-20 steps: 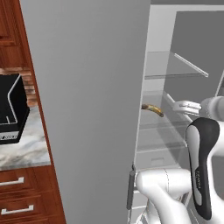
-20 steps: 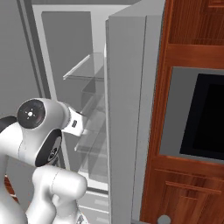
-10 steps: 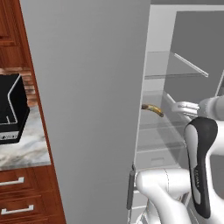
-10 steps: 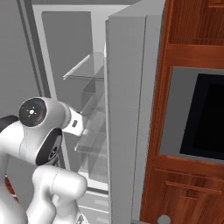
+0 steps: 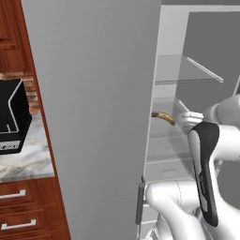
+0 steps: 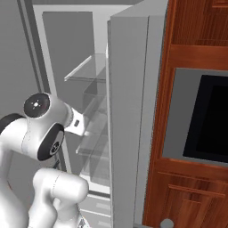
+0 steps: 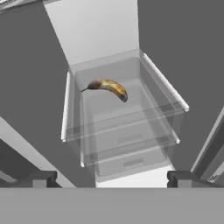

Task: Retrieve the pear and banana from the fridge and place them into the bowl on the dining table.

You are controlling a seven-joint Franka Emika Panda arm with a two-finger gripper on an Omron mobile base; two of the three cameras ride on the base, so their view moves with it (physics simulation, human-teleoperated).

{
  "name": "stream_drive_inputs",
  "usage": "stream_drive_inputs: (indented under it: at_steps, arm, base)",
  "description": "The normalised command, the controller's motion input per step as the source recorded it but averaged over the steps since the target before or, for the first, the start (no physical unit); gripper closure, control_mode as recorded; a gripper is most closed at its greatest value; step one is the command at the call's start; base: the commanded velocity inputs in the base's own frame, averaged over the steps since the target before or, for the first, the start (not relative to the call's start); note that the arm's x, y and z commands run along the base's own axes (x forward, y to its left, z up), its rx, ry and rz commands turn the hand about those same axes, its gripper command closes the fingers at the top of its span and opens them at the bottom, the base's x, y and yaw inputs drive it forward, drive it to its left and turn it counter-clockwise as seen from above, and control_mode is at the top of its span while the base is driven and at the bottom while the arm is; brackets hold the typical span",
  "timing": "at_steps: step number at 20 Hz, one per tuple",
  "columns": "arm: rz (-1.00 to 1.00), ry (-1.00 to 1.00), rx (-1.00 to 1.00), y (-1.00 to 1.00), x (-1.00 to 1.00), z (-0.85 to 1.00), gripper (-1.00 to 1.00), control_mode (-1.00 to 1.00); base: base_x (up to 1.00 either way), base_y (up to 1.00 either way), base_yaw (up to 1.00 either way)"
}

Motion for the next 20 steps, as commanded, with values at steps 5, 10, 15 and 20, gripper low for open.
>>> stream_drive_inputs:
  at_steps: [5,10,15,20]
  arm:
    - [0.01,0.01,-0.01,0.0,0.22,-0.27,-1.0,-1.0]
    - [0.1,0.0,0.0,-0.01,0.44,-0.15,-1.0,-1.0]
    - [0.15,0.0,-0.01,-0.14,0.4,-0.12,-1.0,-1.0]
    - [0.05,0.11,-0.03,-0.12,0.43,-0.11,-1.0,-1.0]
  base:
    - [0.0,0.0,0.0]
    - [0.0,0.0,0.0]
    - [0.0,0.0,0.0]
    - [0.0,0.0,0.0]
